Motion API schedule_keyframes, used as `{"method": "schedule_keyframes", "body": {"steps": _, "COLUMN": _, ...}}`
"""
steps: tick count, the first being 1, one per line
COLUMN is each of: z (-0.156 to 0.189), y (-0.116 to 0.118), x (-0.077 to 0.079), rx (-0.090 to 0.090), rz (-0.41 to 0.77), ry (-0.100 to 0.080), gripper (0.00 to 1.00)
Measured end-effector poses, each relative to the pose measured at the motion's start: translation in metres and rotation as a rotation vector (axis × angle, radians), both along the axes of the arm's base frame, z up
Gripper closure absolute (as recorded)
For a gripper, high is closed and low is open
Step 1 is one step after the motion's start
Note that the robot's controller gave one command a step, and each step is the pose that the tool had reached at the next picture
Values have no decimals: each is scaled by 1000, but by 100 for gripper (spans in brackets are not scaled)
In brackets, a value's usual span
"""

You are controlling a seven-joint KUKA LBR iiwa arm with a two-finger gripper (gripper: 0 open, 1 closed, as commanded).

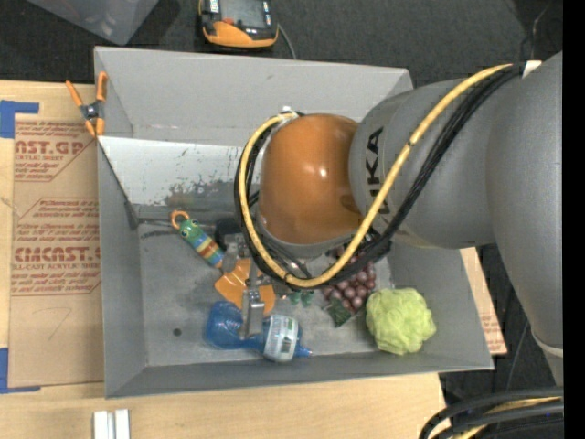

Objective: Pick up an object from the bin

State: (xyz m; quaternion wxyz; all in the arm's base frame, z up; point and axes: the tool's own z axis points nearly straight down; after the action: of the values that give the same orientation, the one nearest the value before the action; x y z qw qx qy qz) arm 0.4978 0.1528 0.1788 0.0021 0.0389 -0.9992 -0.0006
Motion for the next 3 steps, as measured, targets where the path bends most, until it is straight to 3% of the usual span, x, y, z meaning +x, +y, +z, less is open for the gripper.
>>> {"method": "schedule_keyframes", "body": {"steps": 1, "z": -11, "y": -56, "x": 14, "rx": 1, "rz": 89, "ry": -14, "gripper": 0}}
{"method": "schedule_keyframes", "body": {"steps": 2, "z": 94, "y": 9, "x": 17, "rx": 8, "rz": 54, "ry": -17, "gripper": 0}}
{"method": "schedule_keyframes", "body": {"steps": 3, "z": -30, "y": -69, "x": 9, "rx": 2, "rz": 0, "ry": -5, "gripper": 0}}
